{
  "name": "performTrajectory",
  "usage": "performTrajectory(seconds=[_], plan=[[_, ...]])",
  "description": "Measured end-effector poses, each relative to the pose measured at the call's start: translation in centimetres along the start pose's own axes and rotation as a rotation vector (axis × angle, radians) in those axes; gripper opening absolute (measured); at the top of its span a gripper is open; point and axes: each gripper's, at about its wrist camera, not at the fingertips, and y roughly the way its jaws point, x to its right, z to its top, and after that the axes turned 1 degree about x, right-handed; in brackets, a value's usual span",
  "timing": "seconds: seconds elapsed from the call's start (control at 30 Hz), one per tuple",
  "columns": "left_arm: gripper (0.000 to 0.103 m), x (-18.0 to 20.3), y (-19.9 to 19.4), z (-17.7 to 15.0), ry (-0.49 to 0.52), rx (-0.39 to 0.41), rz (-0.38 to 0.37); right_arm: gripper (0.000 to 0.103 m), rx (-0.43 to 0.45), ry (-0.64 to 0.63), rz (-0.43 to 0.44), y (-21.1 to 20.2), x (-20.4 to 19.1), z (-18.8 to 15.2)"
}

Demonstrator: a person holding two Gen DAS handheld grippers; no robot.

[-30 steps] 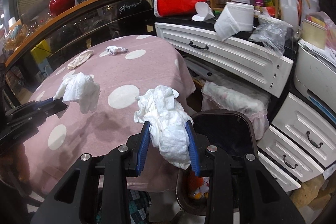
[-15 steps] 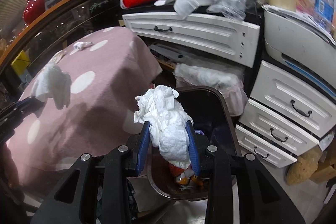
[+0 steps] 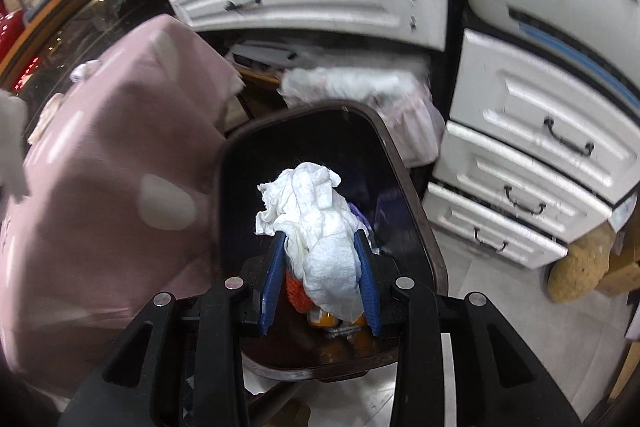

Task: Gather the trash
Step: 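Open both tools to drop the tissues into the bin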

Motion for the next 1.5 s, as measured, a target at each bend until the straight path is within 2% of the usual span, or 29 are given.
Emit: performTrajectory(seconds=[0.1, 0.2, 0.27, 0.37, 0.67, 1.1, 1.5], plan=[[0.017, 0.5, 0.7, 0.0, 0.014, -0.011, -0.003, 0.037, -0.027, 0.035, 0.006, 1.3, 0.7, -0.4], [0.017, 0.9, 1.4, -0.1, 0.019, -0.025, -0.006, 0.045, -0.044, 0.051, 0.003, 2.2, 1.0, -0.8], [0.017, 1.1, 1.8, -0.1, 0.023, -0.033, -0.008, 0.06, -0.046, 0.059, -0.001, 2.5, 1.1, -1.0], [0.017, 1.6, 2.4, 0.0, 0.035, -0.039, -0.008, 0.068, -0.04, 0.065, -0.017, 2.5, 1.3, -1.3], [0.017, 3.4, 5.1, -0.3, 0.073, -0.091, -0.023, 0.079, 0.039, 0.059, -0.079, -0.4, 2.3, -1.3], [0.017, 5.2, 10.0, -0.7, 0.115, -0.192, -0.038, 0.082, 0.193, 0.1, -0.157, -5.4, 4.4, -1.5], [0.017, 6.7, 13.9, -1.4, 0.131, -0.27, -0.033, 0.082, 0.26, 0.137, -0.232, -7.6, 5.9, -1.5]])
